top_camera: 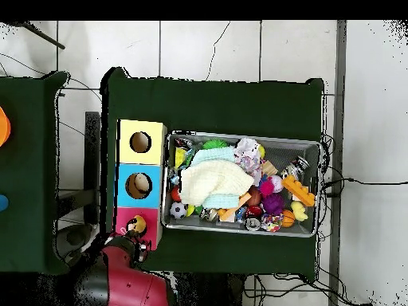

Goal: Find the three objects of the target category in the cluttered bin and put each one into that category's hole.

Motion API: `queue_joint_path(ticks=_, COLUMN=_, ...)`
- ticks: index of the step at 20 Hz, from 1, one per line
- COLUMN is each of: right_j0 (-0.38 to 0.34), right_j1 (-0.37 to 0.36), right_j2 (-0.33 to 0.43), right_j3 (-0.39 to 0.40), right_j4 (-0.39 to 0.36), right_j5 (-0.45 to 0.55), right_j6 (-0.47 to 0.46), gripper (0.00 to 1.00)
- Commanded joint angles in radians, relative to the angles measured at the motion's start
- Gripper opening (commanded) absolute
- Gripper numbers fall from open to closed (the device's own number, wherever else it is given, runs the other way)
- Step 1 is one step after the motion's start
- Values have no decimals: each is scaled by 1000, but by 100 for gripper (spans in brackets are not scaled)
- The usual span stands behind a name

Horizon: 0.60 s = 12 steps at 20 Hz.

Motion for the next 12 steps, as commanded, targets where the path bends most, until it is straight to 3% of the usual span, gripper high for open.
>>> queue_joint_path(ticks=1, right_j0=-4, right_j1=8, right_j2=0, right_j3=-53, right_j4=43, right_j5=88, right_j6=311, gripper=0)
queue_joint_path(ticks=12, right_j0=-22, right_j1=27, right_j2=34, right_j3=-40, right_j4=63, right_j5=36, right_j6=305, gripper=0)
